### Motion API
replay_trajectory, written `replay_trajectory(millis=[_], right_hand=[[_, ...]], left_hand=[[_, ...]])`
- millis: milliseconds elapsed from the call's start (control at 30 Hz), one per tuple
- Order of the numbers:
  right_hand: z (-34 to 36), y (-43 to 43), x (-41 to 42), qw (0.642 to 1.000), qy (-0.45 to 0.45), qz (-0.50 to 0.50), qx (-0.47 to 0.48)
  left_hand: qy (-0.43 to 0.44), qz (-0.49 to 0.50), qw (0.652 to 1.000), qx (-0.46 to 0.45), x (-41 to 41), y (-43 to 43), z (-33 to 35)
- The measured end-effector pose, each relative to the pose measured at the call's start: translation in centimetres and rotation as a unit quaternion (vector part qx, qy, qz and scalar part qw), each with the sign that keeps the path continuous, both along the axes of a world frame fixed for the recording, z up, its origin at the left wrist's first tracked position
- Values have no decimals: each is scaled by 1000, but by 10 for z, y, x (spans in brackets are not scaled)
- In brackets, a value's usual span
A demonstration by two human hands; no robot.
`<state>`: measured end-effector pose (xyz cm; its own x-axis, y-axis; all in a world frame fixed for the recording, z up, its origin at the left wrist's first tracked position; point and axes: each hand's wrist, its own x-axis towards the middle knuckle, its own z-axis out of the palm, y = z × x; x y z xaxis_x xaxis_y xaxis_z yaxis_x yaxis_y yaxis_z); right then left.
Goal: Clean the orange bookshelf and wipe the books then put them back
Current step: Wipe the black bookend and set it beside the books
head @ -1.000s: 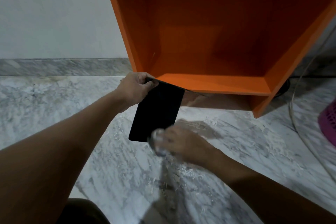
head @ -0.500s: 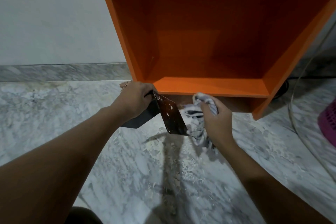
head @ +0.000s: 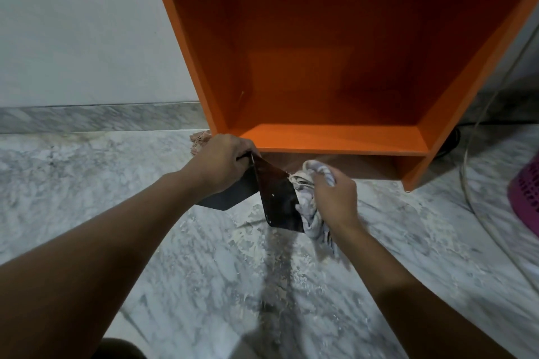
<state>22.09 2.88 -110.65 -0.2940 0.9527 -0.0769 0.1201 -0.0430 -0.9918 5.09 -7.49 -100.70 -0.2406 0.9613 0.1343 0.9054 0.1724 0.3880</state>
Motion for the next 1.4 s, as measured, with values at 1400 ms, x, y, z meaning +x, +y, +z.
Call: replay_trajectory(millis=[1400], right_hand=[[45,-29,-18,930,-85,230,274]], left_hand=[[57,-61,996,24,-10,9,-12]])
